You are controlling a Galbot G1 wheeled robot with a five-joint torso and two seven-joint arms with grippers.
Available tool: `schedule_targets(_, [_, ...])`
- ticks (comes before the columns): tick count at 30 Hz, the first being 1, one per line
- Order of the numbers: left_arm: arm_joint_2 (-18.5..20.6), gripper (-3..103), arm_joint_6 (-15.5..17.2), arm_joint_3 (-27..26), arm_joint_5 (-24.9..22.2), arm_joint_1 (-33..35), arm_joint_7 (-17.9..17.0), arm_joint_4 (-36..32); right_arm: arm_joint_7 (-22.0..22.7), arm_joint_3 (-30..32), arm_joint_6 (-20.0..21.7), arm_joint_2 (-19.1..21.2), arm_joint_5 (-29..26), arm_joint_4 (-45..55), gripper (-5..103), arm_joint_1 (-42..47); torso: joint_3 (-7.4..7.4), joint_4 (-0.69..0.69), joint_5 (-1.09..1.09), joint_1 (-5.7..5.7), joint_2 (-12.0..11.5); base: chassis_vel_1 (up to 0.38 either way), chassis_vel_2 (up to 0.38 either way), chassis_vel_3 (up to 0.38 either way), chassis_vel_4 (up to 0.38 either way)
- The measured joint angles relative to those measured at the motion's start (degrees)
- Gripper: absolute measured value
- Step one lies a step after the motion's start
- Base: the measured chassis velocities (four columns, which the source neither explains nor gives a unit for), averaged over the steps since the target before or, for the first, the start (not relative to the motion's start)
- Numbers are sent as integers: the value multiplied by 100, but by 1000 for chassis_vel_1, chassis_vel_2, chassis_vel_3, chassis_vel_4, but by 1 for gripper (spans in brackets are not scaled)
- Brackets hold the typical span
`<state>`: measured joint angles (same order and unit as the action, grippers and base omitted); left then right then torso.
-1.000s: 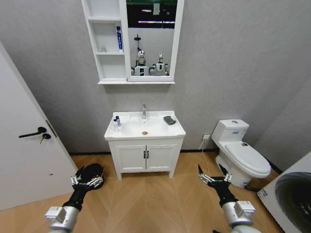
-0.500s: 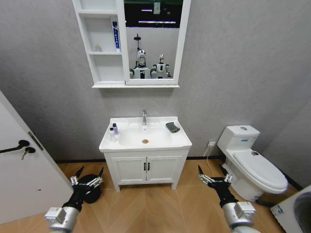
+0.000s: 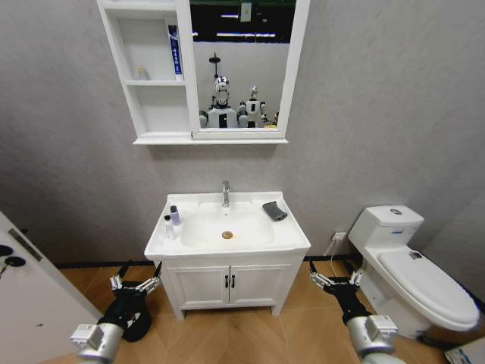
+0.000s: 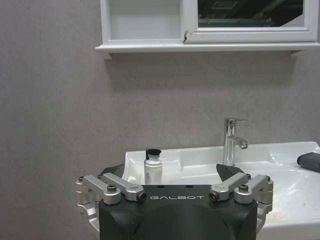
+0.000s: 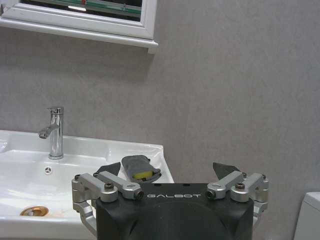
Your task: Move facial cleanser and shampoo from washbasin to cabinet, then wipe washbasin with towel.
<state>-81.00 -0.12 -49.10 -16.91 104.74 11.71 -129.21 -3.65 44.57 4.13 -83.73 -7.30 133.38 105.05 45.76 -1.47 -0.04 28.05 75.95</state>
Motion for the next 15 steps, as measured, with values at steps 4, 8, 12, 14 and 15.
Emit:
schedule_targets(4, [11, 100, -1, 41, 29, -72, -1, 102, 8, -15, -45, 4, -3, -48, 100, -50, 0, 3, 6, 1, 0, -184, 187, 204, -184])
schedule_targets(8, [67, 100, 59, 165, 157, -268, -33, 260, 37, -5, -43, 54, -56, -107, 100, -163, 1, -2, 5, 4, -2, -114, 96, 88, -79])
schedule_targets(12, [116, 100, 208, 219, 171, -412, -99, 356, 90, 5, 15, 106, -111, -165, 100, -282, 0, -2, 4, 0, -1, -24, 18, -5, 0])
schedule_targets(14, [109, 100, 286, 242, 211, -523, -133, 483, 121, -28, 87, 187, -179, -270, 100, -470, -1, 1, 3, -5, 2, 53, -14, -45, 45])
schedule_targets(15, [109, 100, 286, 242, 211, -523, -133, 483, 121, -28, 87, 187, -179, -270, 100, -470, -1, 1, 3, -5, 2, 58, -14, -33, 71])
